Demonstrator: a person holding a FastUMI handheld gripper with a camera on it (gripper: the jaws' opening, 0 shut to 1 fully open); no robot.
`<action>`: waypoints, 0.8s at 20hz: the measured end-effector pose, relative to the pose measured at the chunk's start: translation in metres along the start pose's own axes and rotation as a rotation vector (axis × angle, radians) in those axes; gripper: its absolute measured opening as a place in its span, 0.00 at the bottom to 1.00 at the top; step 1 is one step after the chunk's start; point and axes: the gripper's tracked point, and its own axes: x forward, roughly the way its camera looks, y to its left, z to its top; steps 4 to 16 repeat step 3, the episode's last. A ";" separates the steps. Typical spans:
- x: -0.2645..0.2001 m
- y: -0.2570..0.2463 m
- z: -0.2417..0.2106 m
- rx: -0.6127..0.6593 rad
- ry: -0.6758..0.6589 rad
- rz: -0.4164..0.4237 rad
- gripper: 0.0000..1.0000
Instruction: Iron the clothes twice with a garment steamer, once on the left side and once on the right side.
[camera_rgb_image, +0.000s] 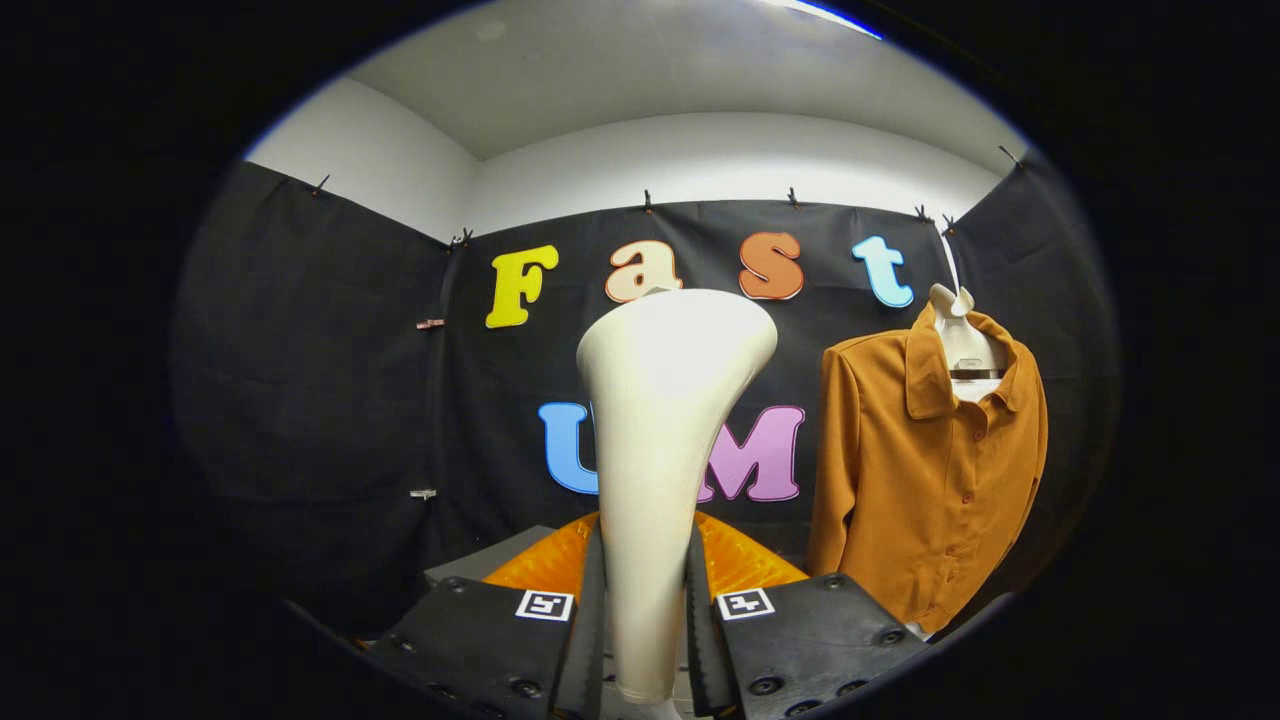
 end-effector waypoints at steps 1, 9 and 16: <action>0.000 -0.001 0.000 0.001 0.000 -0.001 0.37; 0.000 -0.001 -0.001 0.005 -0.001 -0.001 0.37; 0.000 -0.001 -0.001 0.005 -0.001 -0.001 0.37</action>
